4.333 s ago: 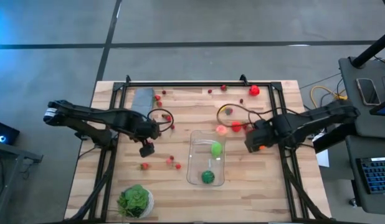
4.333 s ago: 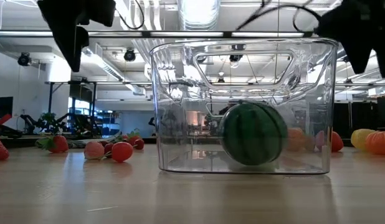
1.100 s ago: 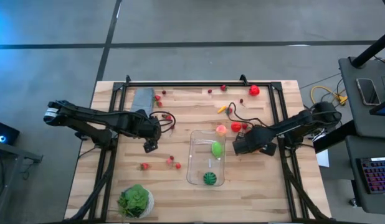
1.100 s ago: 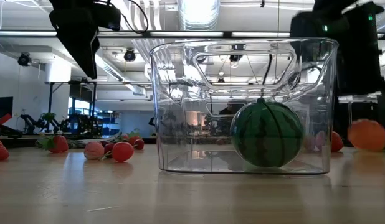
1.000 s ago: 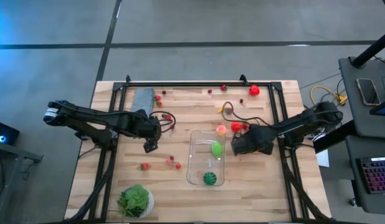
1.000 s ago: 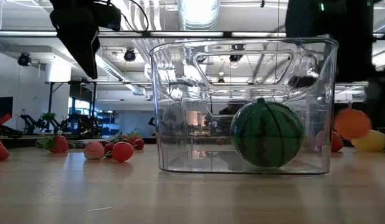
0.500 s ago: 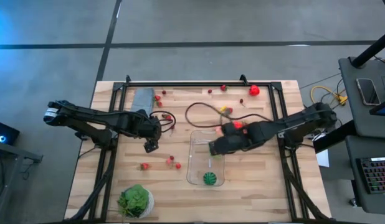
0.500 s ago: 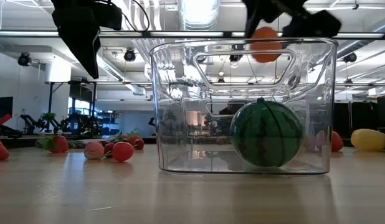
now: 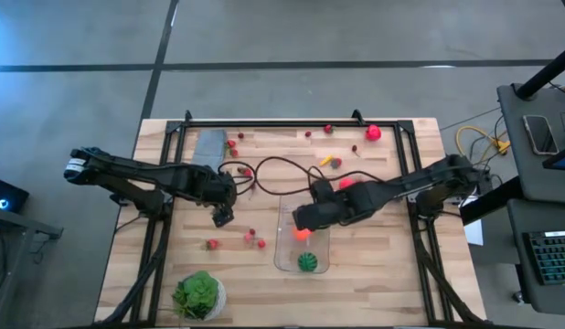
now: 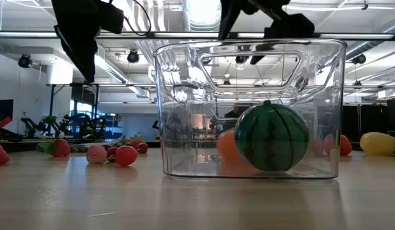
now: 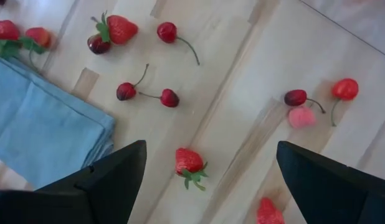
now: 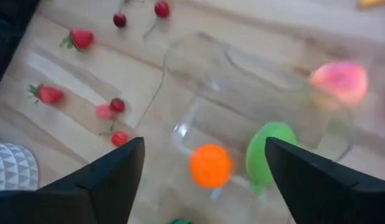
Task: Pick and placing Produce into tupperware
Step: Put the pumpkin into the transparent bin, then put the strawberry into the transparent bin
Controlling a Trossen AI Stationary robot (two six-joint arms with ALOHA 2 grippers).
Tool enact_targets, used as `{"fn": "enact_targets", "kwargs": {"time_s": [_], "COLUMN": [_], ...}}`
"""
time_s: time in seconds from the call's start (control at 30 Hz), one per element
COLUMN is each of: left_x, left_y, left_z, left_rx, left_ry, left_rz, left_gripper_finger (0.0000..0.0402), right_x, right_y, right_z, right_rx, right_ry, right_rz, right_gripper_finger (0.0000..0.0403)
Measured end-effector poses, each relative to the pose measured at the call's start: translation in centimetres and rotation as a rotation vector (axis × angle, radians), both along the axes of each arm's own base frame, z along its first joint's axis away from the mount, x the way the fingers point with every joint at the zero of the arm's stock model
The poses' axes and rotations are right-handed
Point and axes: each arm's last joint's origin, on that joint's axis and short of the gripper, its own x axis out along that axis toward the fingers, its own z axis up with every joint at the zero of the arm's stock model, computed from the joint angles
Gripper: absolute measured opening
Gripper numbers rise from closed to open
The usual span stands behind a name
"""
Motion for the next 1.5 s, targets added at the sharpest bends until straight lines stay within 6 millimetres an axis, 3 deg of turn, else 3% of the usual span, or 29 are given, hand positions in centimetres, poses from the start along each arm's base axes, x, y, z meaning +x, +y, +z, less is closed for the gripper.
{"fn": "enact_targets", "kwargs": {"time_s": [0.17, 0.3, 0.43, 0.6, 0.77, 0.87, 1.07, 1.23, 1.5], "left_x": [-0.1, -0.9, -2.1, -3.2, -3.6, -3.5, -1.7, -0.4, -0.1], "left_y": [-0.2, -0.2, -0.4, -0.7, -0.7, -0.9, -1.3, -1.9, -2.9], "left_z": [-0.1, -0.8, -2.9, -5.7, -6.9, -7.2, -7.8, -8.9, -11.0], "left_rx": [-0.049, -0.101, -0.239, -0.266, -0.292, -0.345, -0.417, -0.532, -0.604], "left_ry": [0.007, 0.068, 0.181, 0.251, 0.243, 0.236, 0.159, 0.188, 0.405], "left_rz": [-0.001, 0.174, 0.295, 0.223, 0.157, 0.153, 0.196, 0.285, 0.252], "left_gripper_finger": [0.0343, 0.0343, 0.0343, 0.0343, 0.0343, 0.0343, 0.0343, 0.0343, 0.0343], "right_x": [-1.3, -2.7, -3.8, -4.6, -6.3, -8.0, -11.2, -12.5, -13.0], "right_y": [-0.6, -1.6, -3.1, -5.4, -8.8, -11.1, -14.8, -16.9, -19.7], "right_z": [3.6, 6.2, 7.9, 10.5, 14.3, 15.8, 17.3, 17.6, 17.2], "right_rx": [-0.079, -0.072, -0.069, -0.211, -0.419, -0.525, -0.673, -0.77, -0.666], "right_ry": [-0.101, -0.189, -0.239, -0.34, -0.456, -0.436, -0.355, -0.252, -0.305], "right_rz": [-0.012, -0.043, -0.063, 0.011, -0.002, -0.057, -0.144, -0.125, -0.019], "right_gripper_finger": [0.0352, 0.0353, 0.0352, 0.0351, 0.0345, 0.0345, 0.0342, 0.0341, 0.0333]}}
